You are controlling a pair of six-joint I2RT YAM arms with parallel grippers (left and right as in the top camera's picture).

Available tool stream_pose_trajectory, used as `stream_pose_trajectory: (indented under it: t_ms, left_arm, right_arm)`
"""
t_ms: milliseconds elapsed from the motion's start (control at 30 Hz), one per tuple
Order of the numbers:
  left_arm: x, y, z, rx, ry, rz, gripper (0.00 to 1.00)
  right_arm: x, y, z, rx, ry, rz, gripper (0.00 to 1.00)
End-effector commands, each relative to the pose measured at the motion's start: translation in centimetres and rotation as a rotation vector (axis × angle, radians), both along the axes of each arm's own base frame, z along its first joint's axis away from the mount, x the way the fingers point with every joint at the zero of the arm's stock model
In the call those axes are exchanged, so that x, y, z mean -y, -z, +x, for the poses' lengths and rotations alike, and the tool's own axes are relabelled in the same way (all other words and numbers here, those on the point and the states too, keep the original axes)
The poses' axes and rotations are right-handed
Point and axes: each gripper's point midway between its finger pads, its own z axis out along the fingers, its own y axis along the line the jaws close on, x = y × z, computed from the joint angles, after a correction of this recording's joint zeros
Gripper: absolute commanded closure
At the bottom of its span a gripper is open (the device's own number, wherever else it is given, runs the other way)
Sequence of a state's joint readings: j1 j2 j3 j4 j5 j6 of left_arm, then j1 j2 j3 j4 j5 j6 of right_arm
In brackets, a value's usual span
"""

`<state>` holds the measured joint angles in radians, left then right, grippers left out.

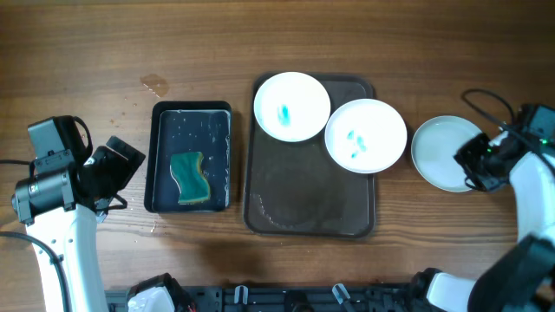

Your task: Clean dirty plates on tray and stack at the side

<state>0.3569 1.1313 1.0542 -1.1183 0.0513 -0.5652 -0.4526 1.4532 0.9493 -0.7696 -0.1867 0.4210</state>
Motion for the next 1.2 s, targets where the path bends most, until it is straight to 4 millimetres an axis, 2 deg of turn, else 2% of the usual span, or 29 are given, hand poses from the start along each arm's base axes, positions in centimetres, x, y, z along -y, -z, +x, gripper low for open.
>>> stream_pose_trajectory:
  t_ms: [0,67,167,267,367,433,467,500,533,633,700,800,867,900,1033,1067,1133,1167]
  left_arm:
    - [-0.2,-0.8,0.2,0.029,-0.008,0.002,0.0]
    - [-0.2,-0.8,0.2,0.029,-0.008,0.002,0.0]
    - [-0.2,-0.8,0.2,0.029,-0.008,0.002,0.0]
    - [-0.2,-0.8,0.2,0.029,-0.008,0.002,0.0]
    - [-0.2,-0.8,0.2,0.029,-0.008,0.002,0.0]
    - [-0.2,-0.8,0.2,0.029,-0.008,0.002,0.0]
    - [-0.2,-0.8,0.2,0.029,-0.008,0.002,0.0]
    - [-0.2,-0.8,0.2,0.029,-0.008,0.002,0.0]
    - [-0.2,-0.8,0.2,0.029,-0.008,0.002,0.0]
    - [-0.2,-0.8,0.2,0.029,-0.008,0.002,0.0]
    - [-0.2,-0.8,0.2,0.029,-0.008,0.002,0.0]
    - [-0.2,-0.8,0.2,0.029,-0.008,0.002,0.0]
    - [-0.2,-0.8,0.2,0.029,-0.008,0.002,0.0]
    - [-0.2,-0.8,0.2,0.029,-0.008,0.002,0.0]
    - [1.1,-0.9,0.6,0.054,0.022,-0.066,0.0]
    - [1.8,-0.9,0.7,0.06,0.036,-0.102,0.0]
    - [3.6,-1.2,1.1,0.086,0.087,-0.191,0.0]
    - [4.4,-1.3,1.2,0.097,0.138,-0.21,0.0]
  right_arm:
    - [-6.3,-5.6,2.9,0.252,-0.352,-0.05,0.61]
    - [-8.1,-6.0,3.6,0.258,-0.452,-0.155,0.56]
    - [-8.8,-4.1,5.1,0.206,-0.495,-0.282,0.54]
    - [-9.4,-0.8,6.7,0.16,-0.541,-0.281,0.53]
    - [-10.1,3.0,7.2,0.099,-0.602,-0.226,0.54]
    - [-10.2,4.2,6.9,0.066,-0.613,-0.213,0.57]
    - [-10.1,4.6,6.9,0.053,-0.607,-0.215,0.62]
    - [-9.9,4.7,6.8,0.047,-0.583,-0.211,0.89]
    - [-9.7,4.6,6.8,0.044,-0.567,-0.207,0.96]
    - [-9.7,3.0,6.4,0.053,-0.514,-0.192,0.96]
    - [-10.0,0.7,6.0,0.085,-0.509,-0.18,0.96]
    - [-12.2,-2.9,4.2,0.157,-0.549,-0.087,0.96]
    - [-13.7,-3.9,2.2,0.147,-0.587,-0.033,0.96]
    - [-14.9,-3.6,1.0,0.12,-0.622,-0.004,0.96]
    - [-19.3,0.7,-3.5,-0.029,-0.675,0.076,0.96]
    - [-20.4,2.6,-4.9,-0.074,-0.641,0.098,0.96]
    - [-21.8,5.0,-6.0,-0.076,-0.599,0.122,0.96]
    - [-22.0,5.5,-5.9,-0.066,-0.573,0.129,0.96]
